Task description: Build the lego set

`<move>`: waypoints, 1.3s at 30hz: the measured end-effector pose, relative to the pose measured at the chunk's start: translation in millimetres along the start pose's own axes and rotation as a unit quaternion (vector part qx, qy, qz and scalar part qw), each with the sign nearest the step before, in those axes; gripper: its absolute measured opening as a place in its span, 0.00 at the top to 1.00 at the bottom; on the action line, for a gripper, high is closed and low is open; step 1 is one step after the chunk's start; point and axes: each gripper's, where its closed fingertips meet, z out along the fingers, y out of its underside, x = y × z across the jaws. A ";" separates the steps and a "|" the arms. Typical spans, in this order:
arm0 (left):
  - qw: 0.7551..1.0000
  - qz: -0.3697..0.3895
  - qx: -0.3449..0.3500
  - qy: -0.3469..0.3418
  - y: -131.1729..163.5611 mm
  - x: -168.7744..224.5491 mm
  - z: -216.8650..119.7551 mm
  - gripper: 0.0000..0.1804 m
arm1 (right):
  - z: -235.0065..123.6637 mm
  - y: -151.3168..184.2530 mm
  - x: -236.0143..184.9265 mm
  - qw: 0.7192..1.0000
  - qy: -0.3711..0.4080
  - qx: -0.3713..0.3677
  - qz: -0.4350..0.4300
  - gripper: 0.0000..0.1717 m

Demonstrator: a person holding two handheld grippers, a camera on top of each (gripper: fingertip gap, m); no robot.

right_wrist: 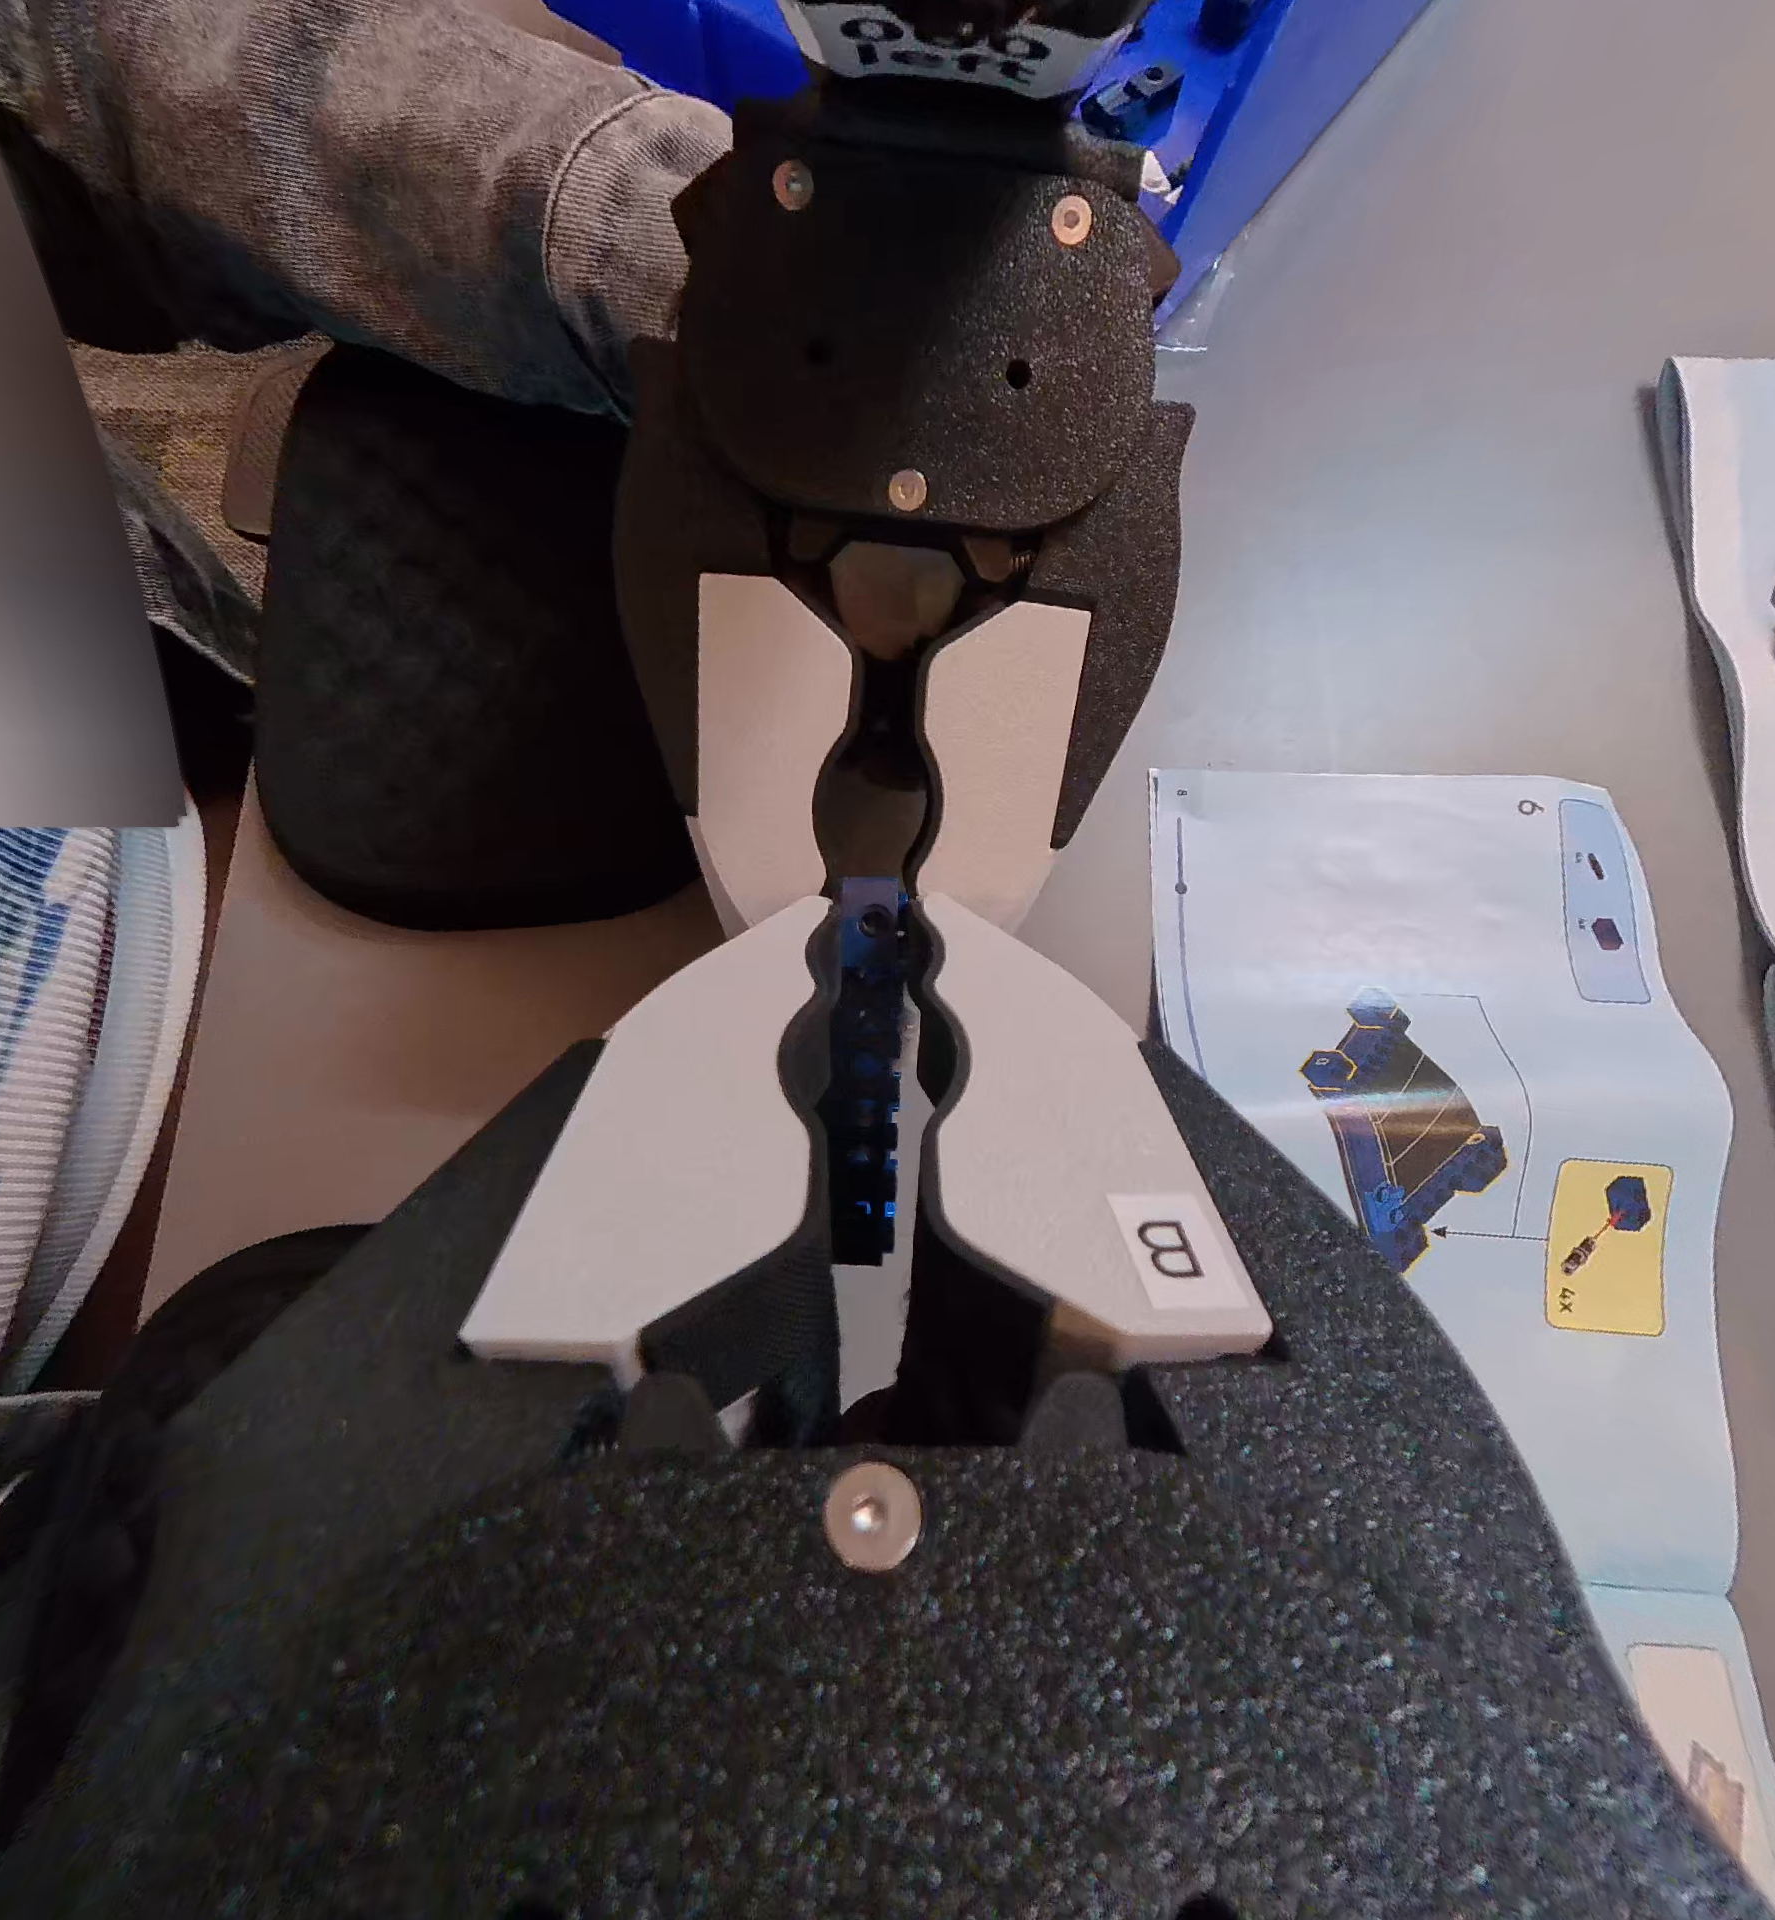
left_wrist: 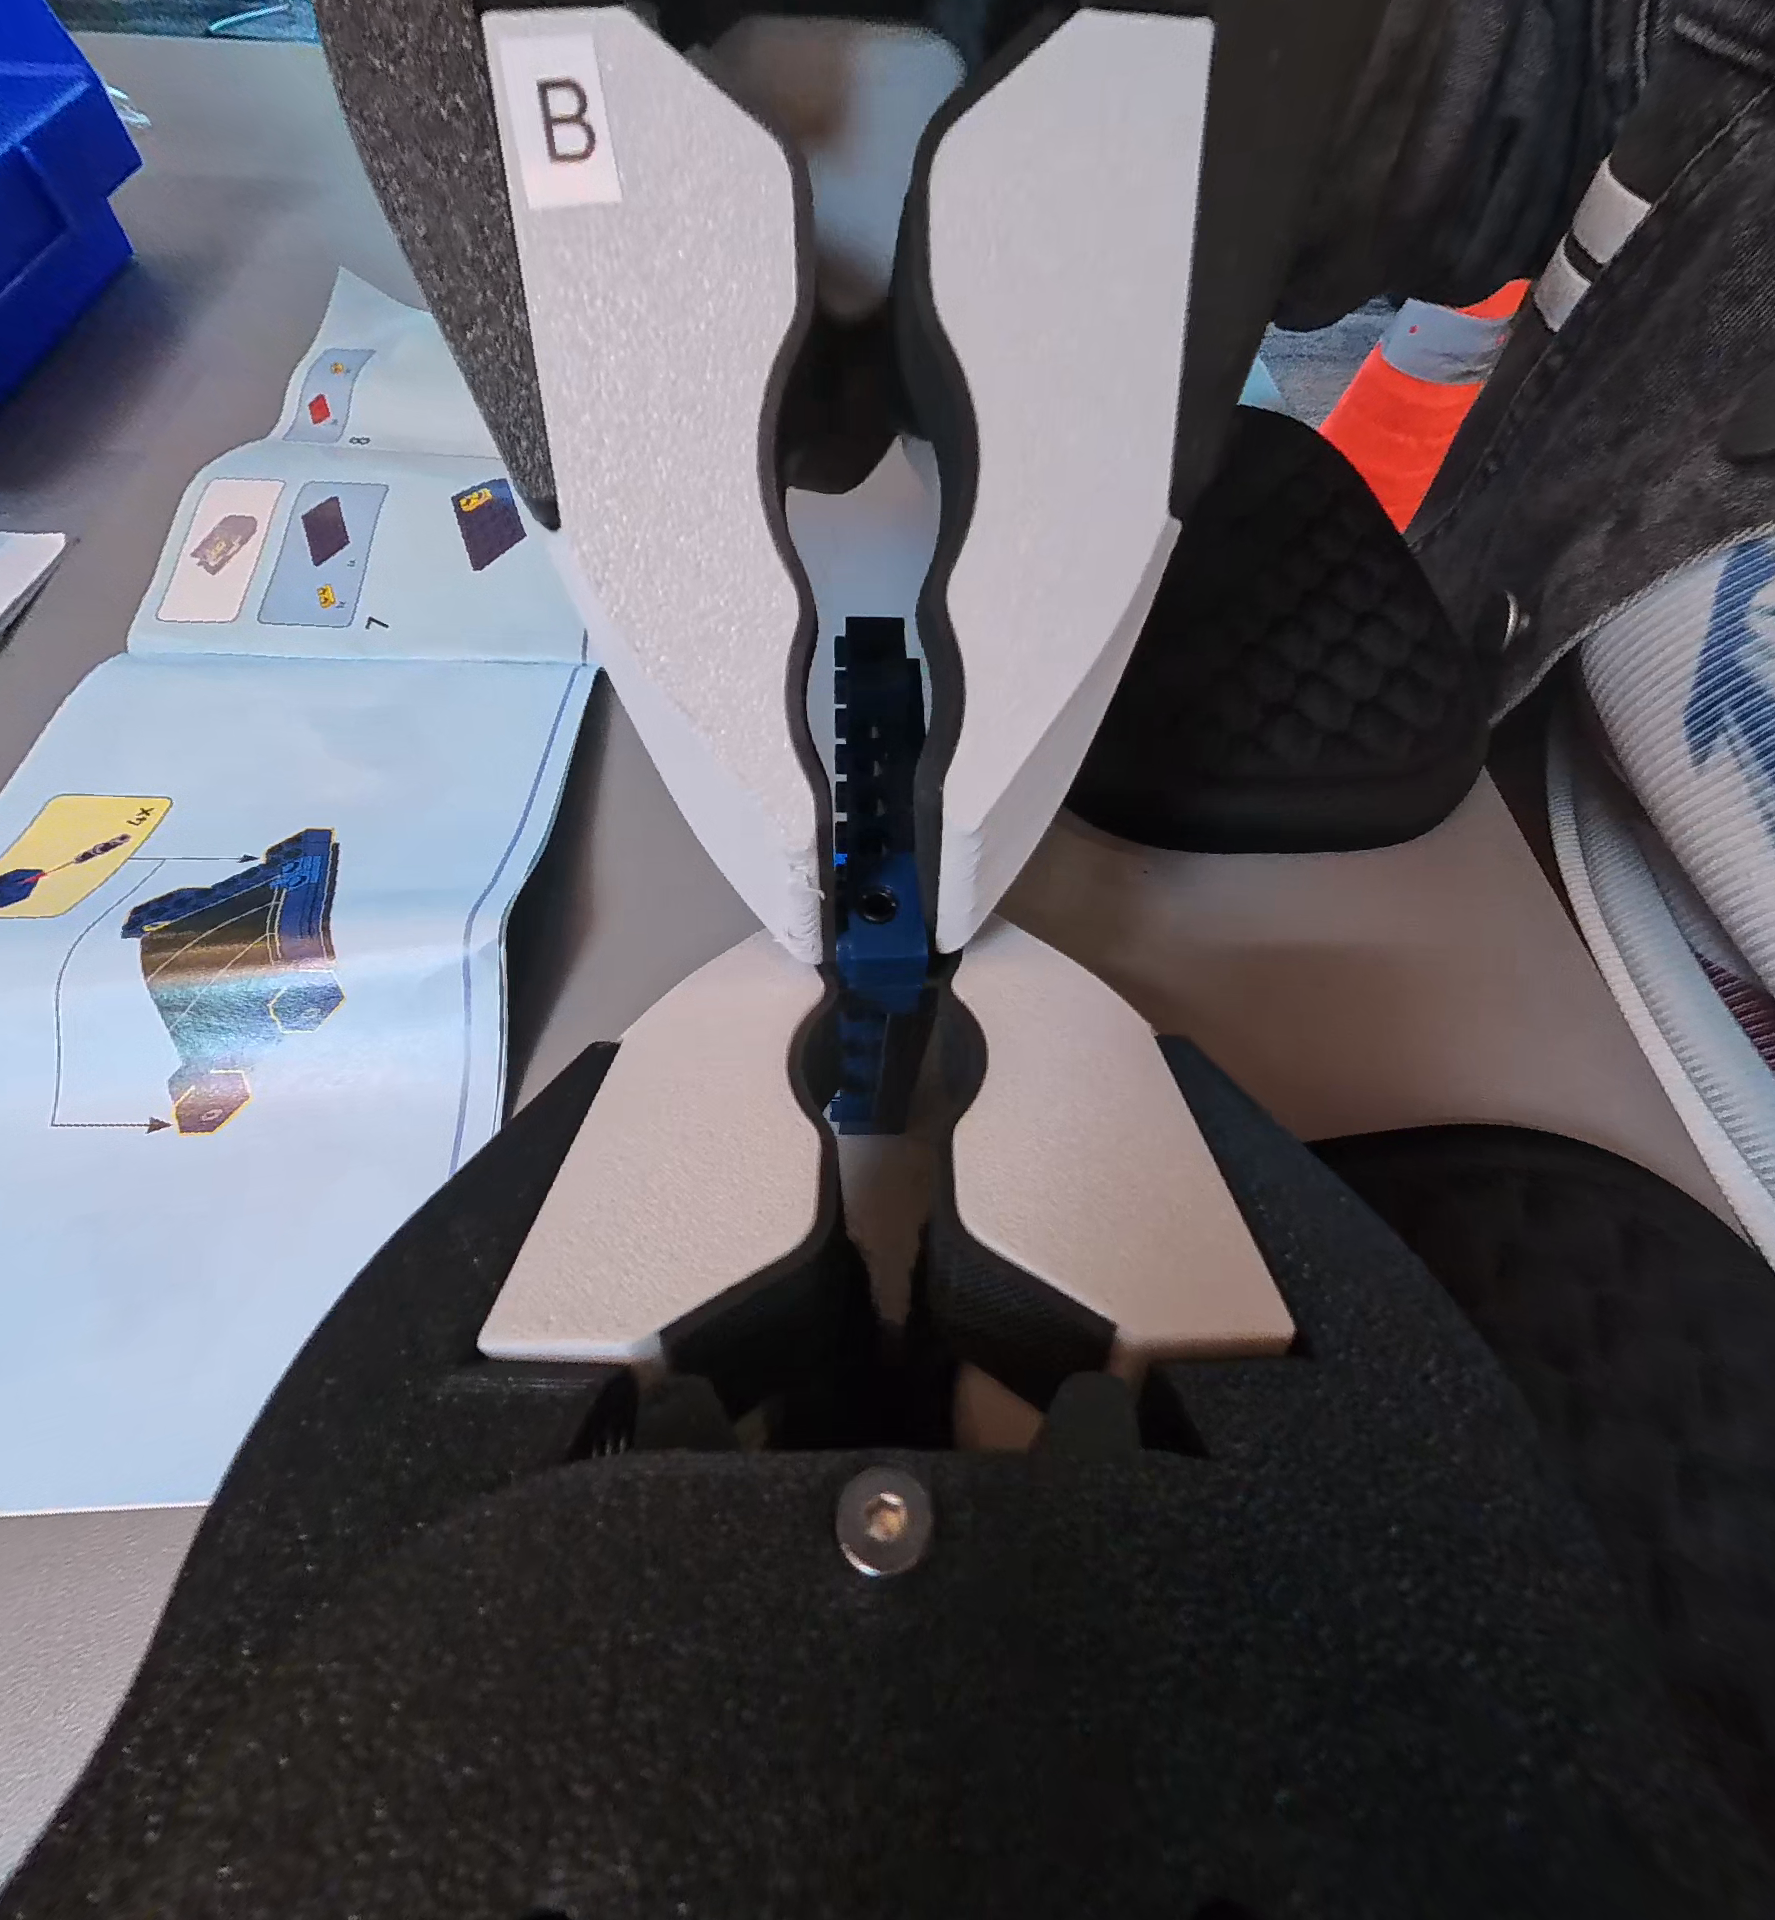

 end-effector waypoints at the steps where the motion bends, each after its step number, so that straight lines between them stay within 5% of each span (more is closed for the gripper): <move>1: 1.000 0.000 0.000 0.000 0.0 0.1 0.0 0.93 | 0.0 -0.1 -0.1 1.000 0.003 -0.001 0.002 0.93; 23: 1.000 0.003 0.000 0.003 0.0 1.1 0.5 0.93 | -1.6 -0.7 -3.8 1.000 -0.005 0.005 -0.008 0.93; 27: 1.000 0.000 0.000 0.002 0.0 0.5 0.4 0.93 | -32.5 0.3 -5.2 0.998 -0.036 0.040 -0.019 0.74; 39: 1.000 -0.006 0.001 0.002 -0.2 -1.0 0.6 0.93 | -45.2 34.3 -0.6 0.996 0.014 0.092 0.011 0.85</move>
